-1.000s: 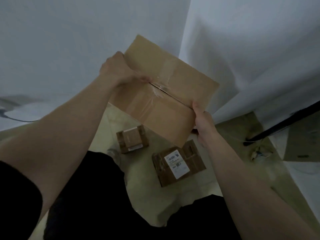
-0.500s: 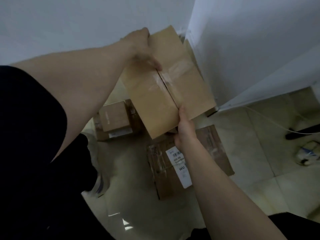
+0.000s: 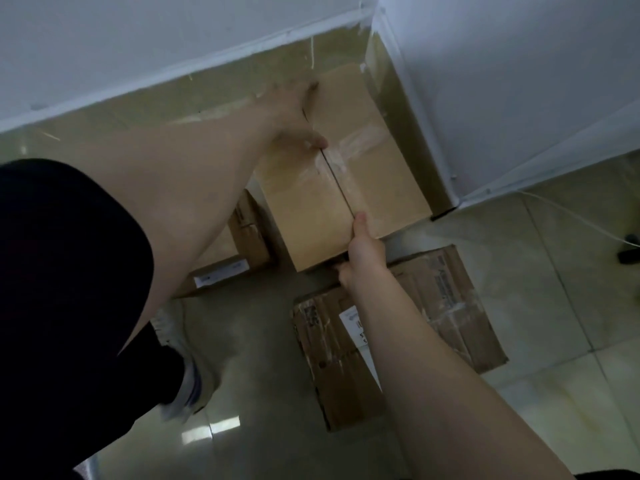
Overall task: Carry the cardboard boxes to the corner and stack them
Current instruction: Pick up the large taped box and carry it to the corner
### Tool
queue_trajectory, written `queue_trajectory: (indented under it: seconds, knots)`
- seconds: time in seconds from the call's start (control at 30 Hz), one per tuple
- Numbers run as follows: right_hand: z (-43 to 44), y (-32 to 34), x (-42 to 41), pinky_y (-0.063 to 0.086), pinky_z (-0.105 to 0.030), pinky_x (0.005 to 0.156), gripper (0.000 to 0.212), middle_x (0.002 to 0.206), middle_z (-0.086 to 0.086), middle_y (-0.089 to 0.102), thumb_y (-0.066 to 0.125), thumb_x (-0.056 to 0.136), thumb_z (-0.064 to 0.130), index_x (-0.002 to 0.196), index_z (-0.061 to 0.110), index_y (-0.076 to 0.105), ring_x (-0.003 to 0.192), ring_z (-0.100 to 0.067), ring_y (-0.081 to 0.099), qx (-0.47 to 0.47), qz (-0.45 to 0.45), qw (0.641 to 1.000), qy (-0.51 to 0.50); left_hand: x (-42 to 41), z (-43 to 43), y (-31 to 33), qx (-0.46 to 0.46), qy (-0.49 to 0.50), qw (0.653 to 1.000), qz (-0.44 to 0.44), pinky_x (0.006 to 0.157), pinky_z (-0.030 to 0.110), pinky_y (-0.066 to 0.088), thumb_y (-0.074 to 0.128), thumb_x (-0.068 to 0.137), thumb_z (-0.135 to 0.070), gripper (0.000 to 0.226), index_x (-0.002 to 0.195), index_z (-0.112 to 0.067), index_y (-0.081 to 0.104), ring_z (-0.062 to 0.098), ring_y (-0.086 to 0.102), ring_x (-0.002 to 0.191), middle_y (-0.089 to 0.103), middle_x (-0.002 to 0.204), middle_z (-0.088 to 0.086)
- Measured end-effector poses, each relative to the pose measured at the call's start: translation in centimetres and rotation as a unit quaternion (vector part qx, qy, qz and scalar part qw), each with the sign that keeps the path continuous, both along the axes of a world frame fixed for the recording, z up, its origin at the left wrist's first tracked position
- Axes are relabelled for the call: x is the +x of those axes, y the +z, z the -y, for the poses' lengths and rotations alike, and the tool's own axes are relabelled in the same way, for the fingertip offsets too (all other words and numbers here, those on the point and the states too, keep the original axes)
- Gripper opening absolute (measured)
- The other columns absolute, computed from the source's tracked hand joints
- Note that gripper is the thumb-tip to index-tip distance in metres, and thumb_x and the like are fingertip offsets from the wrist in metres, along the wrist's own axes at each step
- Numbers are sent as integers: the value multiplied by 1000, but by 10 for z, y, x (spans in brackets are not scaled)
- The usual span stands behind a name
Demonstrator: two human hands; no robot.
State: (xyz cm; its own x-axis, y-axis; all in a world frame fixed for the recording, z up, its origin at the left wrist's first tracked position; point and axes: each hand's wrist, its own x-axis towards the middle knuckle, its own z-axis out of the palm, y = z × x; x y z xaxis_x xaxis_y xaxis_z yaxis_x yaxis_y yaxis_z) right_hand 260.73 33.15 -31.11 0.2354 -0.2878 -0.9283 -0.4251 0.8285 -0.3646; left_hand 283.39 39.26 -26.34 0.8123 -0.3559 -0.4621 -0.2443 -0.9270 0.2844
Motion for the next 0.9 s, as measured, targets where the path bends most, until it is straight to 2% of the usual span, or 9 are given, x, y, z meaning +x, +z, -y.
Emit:
queue_trajectory:
  seconds: [0.07, 0.13, 0.2, 0.27, 0.33, 0.47, 0.63, 0.73, 0.9]
  knots:
    - [5, 5, 5, 48, -67, 112, 68, 142, -14, 61, 71, 100, 43, 157, 20, 41, 129, -39, 60, -4, -4, 1000, 13, -10, -3, -2, 16, 44, 998, 48, 120, 66, 27, 88, 65, -66, 120, 164, -30, 30, 35, 34, 154, 36, 167, 6]
    - [16, 11, 9, 51, -70, 106, 70, 141, -13, 62, 76, 97, 33, 155, 23, 39, 125, -40, 62, -17, -4, 1000, 12, -35, -10, 0, 7, 171, 982, 75, 121, 61, 30, 88, 66, -64, 123, 164, -25, 26, 37, 32, 154, 34, 167, 10]
    - [36, 15, 11, 53, -72, 102, 81, 145, -13, 58, 78, 95, 23, 161, 28, 30, 127, -40, 61, -59, -10, 998, -8, -65, -20, -4, -47, 292, 955, 35, 123, 53, 31, 90, 71, -54, 122, 165, -24, 18, 39, 27, 155, 24, 168, 15]
    - [57, 21, 13, 54, -72, 101, 86, 143, -9, 55, 73, 99, 17, 165, 28, 20, 124, -36, 60, -102, -7, 995, 2, -97, -29, -9, -101, 362, 927, 6, 118, 50, 38, 91, 72, -48, 116, 162, -25, 20, 39, 34, 149, 28, 163, 14]
    - [69, 28, 12, 56, -70, 99, 77, 131, -9, 51, 68, 103, 15, 164, 21, 21, 117, -35, 58, -109, -8, 993, 49, -125, -34, -15, -151, 406, 901, -19, 110, 48, 46, 91, 73, -46, 114, 160, -26, 21, 36, 47, 141, 41, 157, 12]
    - [79, 29, 7, 58, -67, 95, 49, 128, -16, 59, 62, 108, 18, 152, 13, 40, 133, -45, 57, -47, 4, 993, 113, -156, -34, -31, -262, 516, 810, -94, 110, 52, 51, 92, 75, -32, 109, 159, -20, 25, 35, 56, 137, 54, 152, 8]
    - [84, 26, 20, 51, -72, 103, 53, 153, -23, 52, 58, 110, 18, 158, 13, 37, 141, -48, 52, -29, 21, 996, 83, -154, -24, -37, -342, 528, 769, -112, 111, 48, 51, 76, 91, -10, 69, 152, -18, 44, 31, 58, 132, 60, 145, 6]
    - [92, 20, 34, 53, -69, 91, 56, 159, -22, 49, 57, 111, 24, 162, 13, 36, 143, -47, 50, -24, 31, 997, 67, -137, -17, -37, -377, 498, 772, -117, 105, 43, 53, 67, 96, -4, 58, 150, -18, 50, 28, 61, 128, 64, 143, 5]
    - [108, 26, 60, 38, -65, 116, 44, 163, -19, 48, 38, 117, 21, 159, 7, 42, 148, -41, 47, -33, 58, 996, 67, -101, -2, -46, -397, 458, 786, -125, 105, 45, 56, 66, 95, -5, 56, 147, -21, 54, 26, 66, 121, 69, 137, 4]
